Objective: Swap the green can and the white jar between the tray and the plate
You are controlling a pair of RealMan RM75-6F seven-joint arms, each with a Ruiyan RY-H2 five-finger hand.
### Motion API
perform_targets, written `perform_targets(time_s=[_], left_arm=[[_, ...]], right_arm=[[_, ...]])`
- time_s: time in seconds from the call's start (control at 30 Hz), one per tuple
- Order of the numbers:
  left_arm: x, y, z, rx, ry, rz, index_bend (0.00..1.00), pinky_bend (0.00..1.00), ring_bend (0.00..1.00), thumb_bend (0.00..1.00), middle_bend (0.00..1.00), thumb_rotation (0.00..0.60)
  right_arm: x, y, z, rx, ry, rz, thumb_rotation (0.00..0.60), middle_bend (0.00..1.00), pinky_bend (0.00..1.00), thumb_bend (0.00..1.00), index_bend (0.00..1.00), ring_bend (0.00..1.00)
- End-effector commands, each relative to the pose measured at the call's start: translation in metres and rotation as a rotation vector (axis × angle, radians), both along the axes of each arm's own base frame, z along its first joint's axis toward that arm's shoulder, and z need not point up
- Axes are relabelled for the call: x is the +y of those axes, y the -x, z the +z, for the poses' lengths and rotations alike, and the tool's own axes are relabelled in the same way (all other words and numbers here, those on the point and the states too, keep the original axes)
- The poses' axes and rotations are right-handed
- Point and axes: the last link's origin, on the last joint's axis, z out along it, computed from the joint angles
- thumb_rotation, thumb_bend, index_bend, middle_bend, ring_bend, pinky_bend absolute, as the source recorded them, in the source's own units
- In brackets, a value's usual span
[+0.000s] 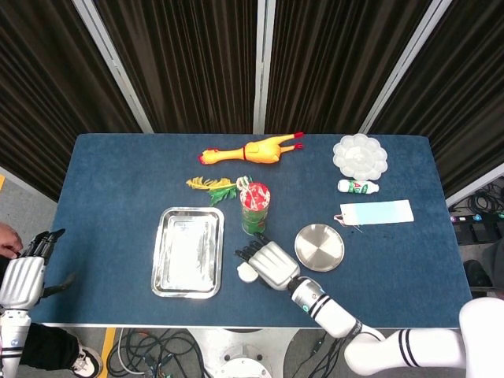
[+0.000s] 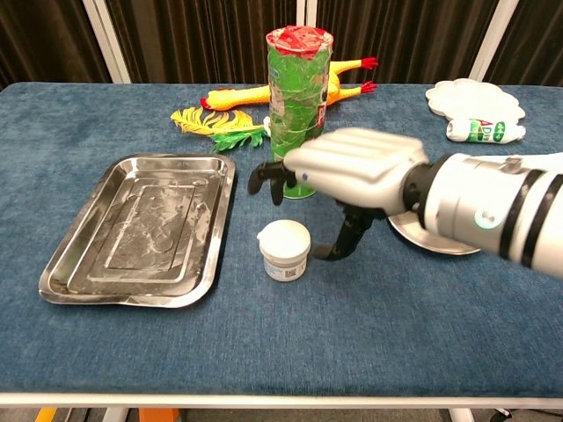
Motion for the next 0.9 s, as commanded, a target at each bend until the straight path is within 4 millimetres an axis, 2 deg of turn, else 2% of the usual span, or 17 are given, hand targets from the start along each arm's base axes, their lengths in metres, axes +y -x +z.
perform_targets(time_s=[0.03,0.1,0.23,0.3,0.4,0.47,0.53,0.67,0.8,0.9], left_arm=[[0.000,0.000,0.001,-0.003,-0.002,-0.001,0.12,0.35,0.09,0.18,0.15,0.600],[-0.001,-0.001,0.000,-0.004,-0.001,-0.002,0.12,0.35,0.09,0.18,0.15,0.600],[0.000,-0.003,0.000,-0.004,-0.001,-0.010,0.12,0.35,0.09,0.18,0.15,0.600],[0.001,-0.005,0.000,-0.004,0.000,-0.015,0.12,0.35,0.09,0.18,0.15,0.600],[0.002,-0.007,0.000,-0.003,0.002,-0.021,0.12,0.35,0.09,0.18,0.15,0.600],[0.002,-0.008,0.000,-0.003,0.005,-0.022,0.12,0.35,0.09,0.18,0.15,0.600],[0.003,-0.008,-0.001,-0.004,0.011,-0.021,0.12,0.35,0.09,0.18,0.15,0.600],[0.002,-0.009,-0.006,-0.033,0.039,-0.013,0.12,0.35,0.09,0.18,0.15,0.600],[0.003,-0.010,-0.007,-0.036,0.053,-0.014,0.12,0.35,0.09,0.18,0.15,0.600],[0.004,-0.009,-0.007,-0.035,0.053,-0.012,0.12,0.35,0.09,0.18,0.15,0.600]], right_arm=[[0.006,-0.004,0.035,-0.058,0.065,0.040,0.600,0.26,0.10,0.18,0.18,0.21],[0.011,-0.009,0.059,-0.112,0.103,0.071,0.600,0.26,0.11,0.18,0.18,0.21],[0.020,-0.022,0.102,-0.265,0.190,0.169,0.600,0.29,0.24,0.17,0.25,0.24],[0.021,-0.027,0.120,-0.340,0.227,0.215,0.600,0.30,0.27,0.17,0.26,0.25],[0.015,-0.030,0.142,-0.386,0.303,0.249,0.600,0.29,0.27,0.16,0.26,0.25],[0.005,-0.029,0.150,-0.371,0.359,0.242,0.600,0.26,0.22,0.15,0.22,0.20],[-0.010,-0.026,0.152,-0.317,0.388,0.185,0.600,0.21,0.14,0.13,0.15,0.13],[-0.044,-0.018,0.139,-0.178,0.307,0.015,0.600,0.07,0.00,0.06,0.00,0.00],[-0.072,-0.024,0.121,-0.139,0.240,-0.067,0.600,0.04,0.00,0.05,0.00,0.00],[-0.085,-0.029,0.109,-0.127,0.208,-0.092,0.600,0.04,0.00,0.05,0.00,0.00]])
